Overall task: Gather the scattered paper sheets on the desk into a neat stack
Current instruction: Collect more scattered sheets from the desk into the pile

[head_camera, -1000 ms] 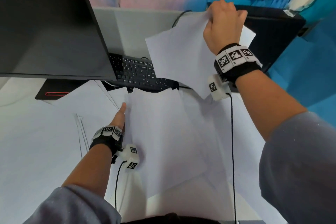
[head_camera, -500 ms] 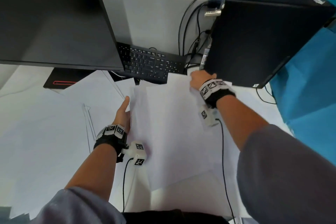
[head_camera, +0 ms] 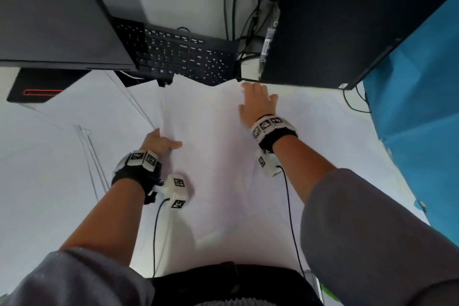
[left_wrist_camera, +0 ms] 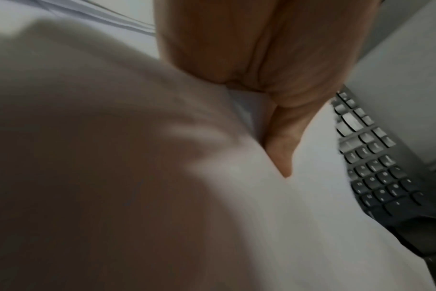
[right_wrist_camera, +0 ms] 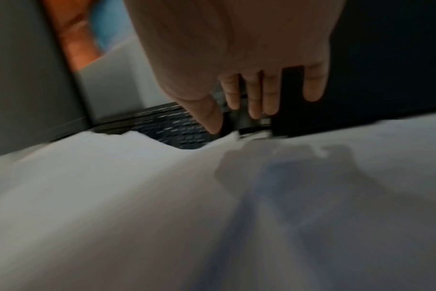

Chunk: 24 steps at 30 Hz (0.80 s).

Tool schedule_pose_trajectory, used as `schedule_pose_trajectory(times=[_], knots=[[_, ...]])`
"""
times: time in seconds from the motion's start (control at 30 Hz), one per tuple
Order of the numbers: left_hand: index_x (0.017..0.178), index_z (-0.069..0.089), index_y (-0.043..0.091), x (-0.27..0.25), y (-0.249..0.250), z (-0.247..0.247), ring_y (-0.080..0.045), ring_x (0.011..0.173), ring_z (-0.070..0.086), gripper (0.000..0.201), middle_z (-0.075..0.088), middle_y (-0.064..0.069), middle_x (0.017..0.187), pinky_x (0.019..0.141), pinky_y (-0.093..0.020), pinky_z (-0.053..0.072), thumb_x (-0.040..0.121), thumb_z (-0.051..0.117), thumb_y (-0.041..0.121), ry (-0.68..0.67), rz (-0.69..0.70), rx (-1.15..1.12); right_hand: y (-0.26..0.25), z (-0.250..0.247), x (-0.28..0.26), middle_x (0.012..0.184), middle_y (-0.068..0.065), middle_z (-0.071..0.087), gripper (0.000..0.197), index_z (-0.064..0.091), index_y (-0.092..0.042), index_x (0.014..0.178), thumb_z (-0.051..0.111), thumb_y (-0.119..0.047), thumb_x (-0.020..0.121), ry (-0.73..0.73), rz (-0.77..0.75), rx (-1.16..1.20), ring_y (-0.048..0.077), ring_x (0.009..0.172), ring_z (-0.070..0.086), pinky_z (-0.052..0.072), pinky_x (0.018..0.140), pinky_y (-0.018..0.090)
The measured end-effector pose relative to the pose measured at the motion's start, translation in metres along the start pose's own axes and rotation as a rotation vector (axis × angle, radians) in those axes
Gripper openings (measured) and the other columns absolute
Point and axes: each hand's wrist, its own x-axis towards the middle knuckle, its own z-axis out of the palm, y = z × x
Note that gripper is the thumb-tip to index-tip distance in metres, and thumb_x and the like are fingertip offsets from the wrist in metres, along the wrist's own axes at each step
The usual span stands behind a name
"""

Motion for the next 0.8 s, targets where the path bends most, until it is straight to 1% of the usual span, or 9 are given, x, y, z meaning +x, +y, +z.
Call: schedule_pose_trajectory(times=[0.1,0.2,0.23,0.27,0.33,0.43,0.57,0.7,0.8], knots=[[0.112,0.062,0.001,-0.004,0.001,-0.005,-0.033,0.095,0.066,0.041,0.067,-0.019,0.108,0.093,-0.048,0.049,0.074,0.069,-0.01,-0.002,0.063,-0.074,0.062,-0.008,-0.011,0.142,0.009,0.035,0.055,0.031,-0.018,0.139,0.053,-0.02,0.089,-0.069,0.361,0.162,0.028,0.133,0.031,0.031,0.105,0.052],[0.095,0.064,0.007,-0.011,0.0,-0.015,-0.024,0.066,0.066,0.025,0.073,-0.007,0.08,0.071,-0.036,0.05,0.076,0.065,-0.009,0.012,0.111,-0.125,0.125,-0.009,-0.031,0.149,0.015,0.027,0.067,0.021,-0.01,0.146,0.052,-0.023,0.089,-0.182,0.702,0.297,0.034,0.137,0.026,0.027,0.111,0.049],[0.093,0.065,0.008,-0.013,0.001,-0.02,-0.025,0.066,0.065,0.024,0.073,-0.007,0.079,0.07,-0.036,0.05,0.075,0.066,-0.008,0.009,0.116,-0.14,0.142,-0.009,-0.039,0.15,0.016,0.026,0.068,0.02,-0.009,0.147,0.052,-0.025,0.088,-0.187,0.775,0.334,0.034,0.138,0.025,0.025,0.113,0.048],[0.093,0.066,0.008,-0.012,0.0,-0.025,-0.026,0.071,0.065,0.025,0.072,-0.011,0.087,0.075,-0.04,0.051,0.074,0.067,-0.008,0.008,0.109,-0.157,0.158,-0.01,-0.048,0.15,0.016,0.025,0.07,0.021,-0.009,0.147,0.053,-0.027,0.087,-0.177,0.824,0.343,0.035,0.139,0.024,0.024,0.114,0.048],[0.094,0.067,0.008,-0.01,-0.005,-0.035,-0.032,0.085,0.066,0.028,0.068,-0.018,0.104,0.088,-0.049,0.049,0.07,0.071,-0.006,0.026,0.086,-0.178,0.184,-0.015,-0.063,0.148,0.017,0.024,0.082,0.021,-0.008,0.145,0.065,-0.034,0.082,-0.156,0.855,0.26,0.035,0.139,0.022,0.026,0.112,0.05],[0.107,0.066,0.005,-0.008,-0.015,-0.041,-0.038,0.1,0.065,0.046,0.068,-0.02,0.109,0.096,-0.056,0.046,0.063,0.079,0.002,0.084,0.054,-0.101,0.205,-0.018,-0.086,0.149,0.014,0.021,0.11,0.018,-0.012,0.145,0.082,-0.048,0.063,-0.219,0.827,0.193,0.035,0.141,0.019,0.028,0.11,0.055],[0.115,0.061,0.002,-0.01,-0.018,-0.033,-0.034,0.097,0.062,0.048,0.066,-0.02,0.106,0.094,-0.051,0.048,0.069,0.076,0.001,0.141,0.053,-0.001,0.193,-0.002,-0.1,0.145,0.013,0.025,0.116,0.024,-0.014,0.143,0.076,-0.067,0.054,-0.258,0.774,0.126,0.034,0.137,0.023,0.031,0.106,0.056],[0.118,0.057,0.0,-0.008,-0.022,-0.034,-0.038,0.102,0.061,0.046,0.063,-0.023,0.116,0.095,-0.052,0.047,0.074,0.071,-0.001,0.147,0.084,0.093,0.168,0.008,-0.109,0.15,0.01,0.02,0.115,0.02,-0.018,0.145,0.07,-0.073,0.057,-0.257,0.705,0.101,0.033,0.139,0.019,0.03,0.105,0.058],[0.112,0.058,0.003,-0.005,-0.028,-0.04,-0.04,0.102,0.06,0.038,0.063,-0.023,0.11,0.096,-0.054,0.046,0.076,0.069,-0.003,0.156,0.1,0.1,0.154,0.013,-0.114,0.152,0.009,0.017,0.114,0.016,-0.02,0.147,0.068,-0.073,0.06,-0.287,0.621,0.087,0.033,0.14,0.017,0.028,0.106,0.056]])
